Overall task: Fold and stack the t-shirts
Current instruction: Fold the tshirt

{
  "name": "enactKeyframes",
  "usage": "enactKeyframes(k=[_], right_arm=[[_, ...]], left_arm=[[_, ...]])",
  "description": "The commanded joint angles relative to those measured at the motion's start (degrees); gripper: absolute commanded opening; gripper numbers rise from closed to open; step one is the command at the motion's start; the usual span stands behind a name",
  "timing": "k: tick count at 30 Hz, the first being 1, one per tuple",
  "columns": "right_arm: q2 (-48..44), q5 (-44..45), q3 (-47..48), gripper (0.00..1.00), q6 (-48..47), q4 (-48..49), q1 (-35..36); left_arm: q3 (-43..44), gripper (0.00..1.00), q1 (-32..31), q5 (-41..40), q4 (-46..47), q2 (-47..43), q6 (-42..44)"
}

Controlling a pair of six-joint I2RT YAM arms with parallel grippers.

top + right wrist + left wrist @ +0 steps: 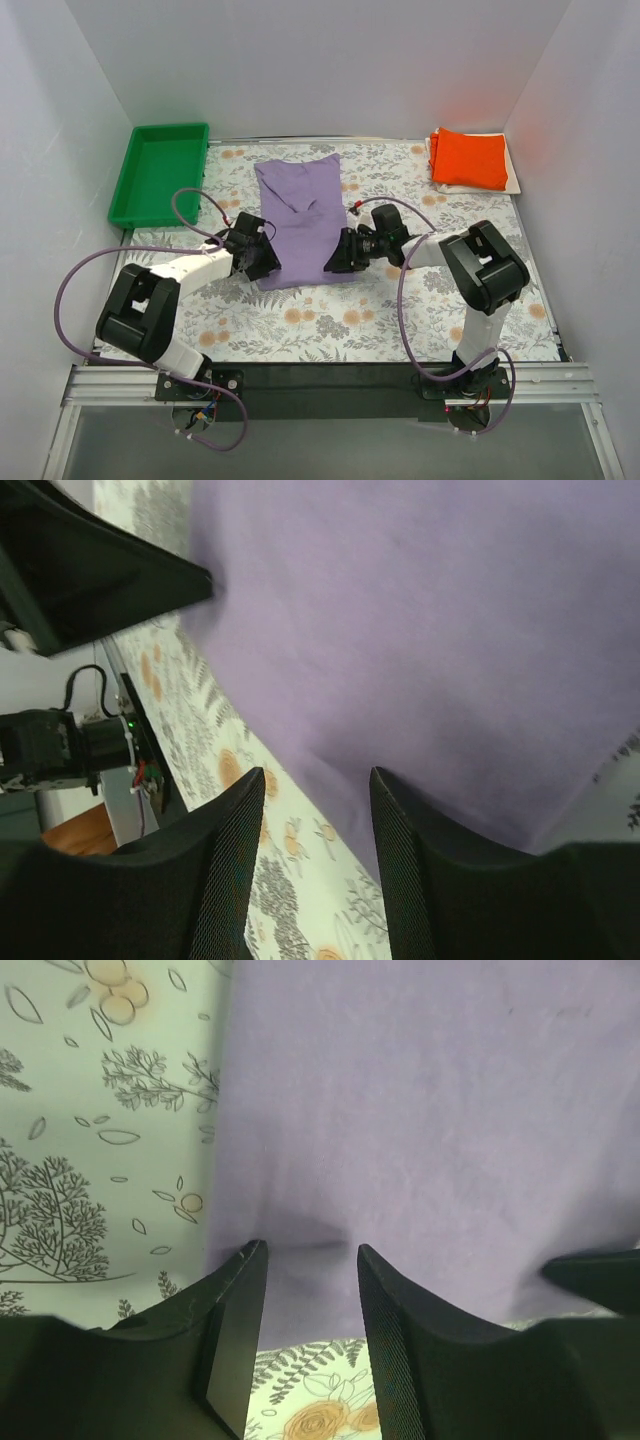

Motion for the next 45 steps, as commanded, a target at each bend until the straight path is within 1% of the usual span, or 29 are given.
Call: enactKeyframes(k=[1,5,6,8,9,10,12,13,15,16,18,20,21,22,24,26,29,32,36,37,39,40,43,45], right_arm=[[3.1,-3.2,-2.8,0.45,1.2,6.7,0.1],[4.4,-2.1,-7.8,0.43,0.8,8.5,0.1],[4.3,-1.8,-10.5,0.43,0.9,9.1,0.1],[3.1,-1.1,-13.6,0.43,1.1,10.0,0.1],[2.4,-0.7,-15.7,0.42,1.6,10.8,0.1],[0.2,0.1,-19.4,0.42,1.7,10.9,0.1],[-2.3,0.8,-23.6,0.42,1.6,11.1,0.1],[-5.4,1.6,-27.7,0.42,1.7,11.1,0.0],[-8.6,2.6,-31.3,0.42,1.8,11.0,0.0],[-12.0,2.9,-34.7,0.42,2.1,10.9,0.0],[-15.4,3.1,-37.4,0.42,2.7,10.8,0.0],[-20.0,2.5,-39.4,0.42,4.3,10.3,0.0],[-26.8,1.2,-38.9,0.43,6.1,8.8,0.1],[-26.8,1.1,-38.9,0.43,6.4,8.0,0.2],[-30.9,0.8,-35.9,0.43,6.6,5.5,0.7],[-32.1,0.4,-32.1,0.44,6.3,3.7,1.9],[-30.9,-1.3,-28.5,0.43,5.9,3.6,4.4],[-27.2,-1.8,-24.7,0.42,4.6,3.8,7.7],[-19.0,-3.2,-19.9,0.38,4.3,7.3,13.8],[-17.5,-3.2,-18.1,0.36,4.4,8.1,16.6],[-12.9,-3.8,-16.6,0.34,4.3,9.7,18.6],[-11.4,-3.8,-15.9,0.31,4.8,11.9,19.7],[-5.8,-3.8,-16.3,0.27,5.3,16.5,20.0],[-2.2,-3.5,-16.1,0.27,4.6,17.1,20.0]], left_arm=[[-1.9,0.40,0.1,0.5,0.6,0.5,-2.1],[-4.8,0.38,-0.6,2.4,-0.2,1.1,-4.4],[-5.2,0.38,-1.0,4.5,-1.4,1.1,-4.8],[-6.3,0.38,-2.8,5.5,-3.2,1.0,-6.7],[-7.3,0.38,-3.6,5.6,-5.6,0.7,-7.4],[-8.2,0.38,-5.1,6.3,-6.7,-0.1,-8.9],[-10.9,0.38,-6.7,6.9,-9.6,-1.7,-10.7],[-11.7,0.38,-8.1,7.3,-10.7,-3.9,-12.1],[-13.5,0.38,-9.7,7.3,-14.4,-6.5,-13.5],[-13.9,0.38,-11.0,7.1,-15.7,-8.1,-14.0],[-14.7,0.38,-12.1,7.2,-18.5,-12.6,-15.3],[-15.0,0.39,-12.9,8.0,-20.7,-16.6,-15.8],[-13.3,0.41,-13.9,8.0,-22.5,-19.7,-16.1],[-12.7,0.42,-13.9,8.0,-22.5,-19.8,-16.1],[-11.1,0.43,-14.1,8.1,-23.7,-22.4,-16.6],[-9.4,0.44,-14.4,7.6,-24.6,-24.1,-17.0],[-8.6,0.44,-14.5,6.2,-26.4,-24.9,-18.6],[-8.8,0.43,-14.5,5.2,-28.6,-24.3,-20.2],[-10.0,0.42,-14.8,6.1,-29.6,-23.9,-21.0],[-10.0,0.41,-14.8,5.9,-29.9,-23.9,-21.0],[-10.1,0.38,-14.8,5.5,-30.7,-24.2,-21.1],[-10.2,0.38,-14.9,5.3,-30.7,-24.4,-21.1],[-10.6,0.37,-15.2,5.8,-30.4,-24.1,-21.5],[-10.9,0.37,-16.0,5.8,-30.4,-23.6,-22.3]])
